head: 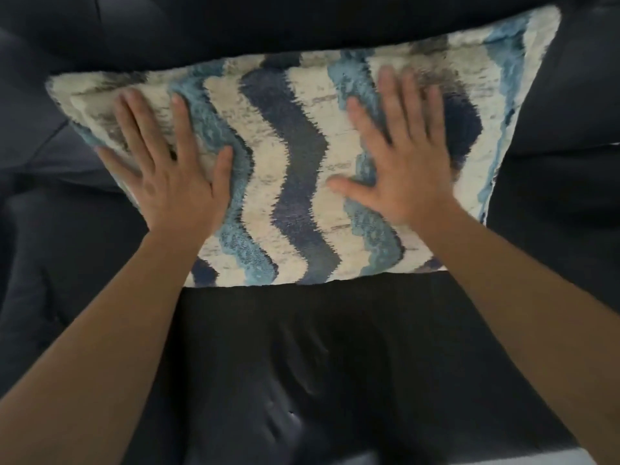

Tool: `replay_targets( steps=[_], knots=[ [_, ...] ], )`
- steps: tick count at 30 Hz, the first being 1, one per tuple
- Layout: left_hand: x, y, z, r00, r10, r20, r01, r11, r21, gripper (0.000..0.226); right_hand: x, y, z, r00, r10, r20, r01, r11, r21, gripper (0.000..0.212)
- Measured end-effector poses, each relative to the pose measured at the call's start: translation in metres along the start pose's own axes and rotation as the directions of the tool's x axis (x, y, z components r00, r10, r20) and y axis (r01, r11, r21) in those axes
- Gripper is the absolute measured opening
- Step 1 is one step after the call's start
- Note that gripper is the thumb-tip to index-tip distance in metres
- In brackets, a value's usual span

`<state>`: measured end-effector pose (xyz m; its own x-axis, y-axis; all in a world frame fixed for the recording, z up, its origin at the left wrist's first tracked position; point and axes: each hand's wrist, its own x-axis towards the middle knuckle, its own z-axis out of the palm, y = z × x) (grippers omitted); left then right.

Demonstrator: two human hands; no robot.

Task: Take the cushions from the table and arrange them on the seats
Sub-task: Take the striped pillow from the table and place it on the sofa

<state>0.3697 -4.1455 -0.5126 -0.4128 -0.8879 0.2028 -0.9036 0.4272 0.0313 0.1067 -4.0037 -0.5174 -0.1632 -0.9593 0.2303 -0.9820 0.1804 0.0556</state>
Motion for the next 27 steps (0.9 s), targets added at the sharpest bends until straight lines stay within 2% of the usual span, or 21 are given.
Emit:
replay_targets(
  steps=[4,6,8,10,13,16,17,19,21,22,24,25,27],
  knots=[
    [-0.002,0.010,0.005,0.999,-0.027,-0.021,0.027,1.000,0.002,0.077,-0.030,0.043,-0.001,0.968,0.237,0.080,-0.231,0.970,-0.070,0.100],
    [-0.012,0.005,0.006,0.995,-0.045,-0.093,0.046,0.999,0.008,0.076,-0.044,0.030,0.004,0.934,0.358,-0.008,-0.358,0.932,-0.054,0.097],
    [-0.037,0.008,0.009,0.982,-0.008,-0.189,0.008,1.000,-0.002,0.072,-0.057,-0.004,0.011,0.895,0.432,-0.113,-0.428,0.902,0.057,0.088],
    [-0.075,0.019,0.025,0.970,0.096,-0.222,-0.102,0.995,-0.017,0.070,-0.076,-0.052,0.023,0.927,0.344,-0.148,-0.321,0.934,0.157,0.084],
    [-0.123,0.021,0.056,0.980,0.145,-0.137,-0.156,0.985,-0.075,0.081,-0.104,-0.100,0.050,0.994,0.069,-0.082,-0.055,0.985,0.166,0.083],
    [-0.144,-0.018,0.077,0.993,0.110,-0.040,-0.112,0.992,-0.050,0.085,-0.117,-0.053,0.068,0.991,-0.080,-0.108,0.083,0.996,0.030,0.083],
    [-0.149,-0.030,0.079,0.996,0.085,-0.001,-0.085,0.994,-0.068,0.082,-0.126,-0.027,0.069,0.995,-0.053,-0.089,0.051,0.998,-0.024,0.090],
    [-0.156,-0.040,0.075,0.997,0.026,0.071,-0.016,0.991,-0.133,0.078,-0.150,0.015,0.068,0.989,0.149,-0.004,-0.149,0.986,-0.071,0.103],
    [-0.161,-0.026,0.067,0.990,-0.093,0.102,0.119,0.951,-0.285,0.081,-0.171,0.019,0.062,0.895,0.440,0.074,-0.444,0.894,0.056,0.111],
    [-0.164,-0.012,0.062,0.972,-0.184,0.146,0.227,0.895,-0.384,0.088,-0.177,0.009,0.060,0.842,0.529,0.104,-0.539,0.828,0.151,0.114],
    [-0.170,0.016,0.056,0.901,-0.325,0.287,0.432,0.719,-0.543,0.116,-0.182,-0.017,0.059,0.784,0.596,0.172,-0.618,0.726,0.303,0.123],
    [-0.170,0.025,0.058,0.873,-0.356,0.333,0.488,0.654,-0.578,0.131,-0.180,-0.027,0.061,0.767,0.602,0.222,-0.639,0.688,0.343,0.129],
    [-0.159,0.032,0.064,0.859,-0.361,0.364,0.511,0.637,-0.577,0.148,-0.167,-0.028,0.070,0.756,0.591,0.282,-0.654,0.656,0.378,0.142]
  ],
)
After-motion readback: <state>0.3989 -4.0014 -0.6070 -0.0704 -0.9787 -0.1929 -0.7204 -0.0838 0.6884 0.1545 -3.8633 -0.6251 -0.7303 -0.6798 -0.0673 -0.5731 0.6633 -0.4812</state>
